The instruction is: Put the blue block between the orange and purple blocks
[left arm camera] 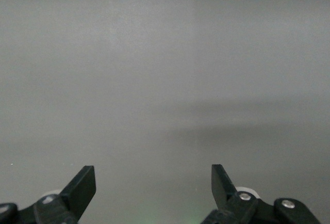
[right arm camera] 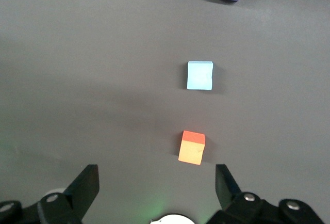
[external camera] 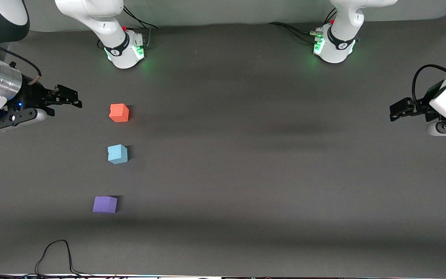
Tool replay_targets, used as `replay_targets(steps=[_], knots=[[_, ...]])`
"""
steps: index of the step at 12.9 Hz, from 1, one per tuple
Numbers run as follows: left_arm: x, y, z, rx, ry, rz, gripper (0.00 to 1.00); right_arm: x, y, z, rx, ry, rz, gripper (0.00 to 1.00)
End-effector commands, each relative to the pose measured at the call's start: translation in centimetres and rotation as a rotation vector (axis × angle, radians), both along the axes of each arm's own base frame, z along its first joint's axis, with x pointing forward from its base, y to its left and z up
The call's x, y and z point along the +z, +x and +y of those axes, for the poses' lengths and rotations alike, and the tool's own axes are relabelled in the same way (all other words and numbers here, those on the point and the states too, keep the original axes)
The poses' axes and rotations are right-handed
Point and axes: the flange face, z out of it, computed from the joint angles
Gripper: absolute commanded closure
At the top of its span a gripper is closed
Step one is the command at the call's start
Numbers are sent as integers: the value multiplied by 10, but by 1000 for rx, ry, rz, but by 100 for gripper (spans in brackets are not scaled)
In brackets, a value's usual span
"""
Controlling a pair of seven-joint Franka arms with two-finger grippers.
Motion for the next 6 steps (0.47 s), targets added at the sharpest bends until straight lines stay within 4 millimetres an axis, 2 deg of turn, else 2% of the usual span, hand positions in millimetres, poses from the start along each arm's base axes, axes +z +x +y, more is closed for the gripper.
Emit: replay_targets(steps=[1,6], knots=[[2,-2,-2,-18,-1,-11,0,3,-8,-7,-12,-92,-19,0],[2,-2,-6,-25,-1,-11,0,4,-8,-13,-20,-104,-18,0]])
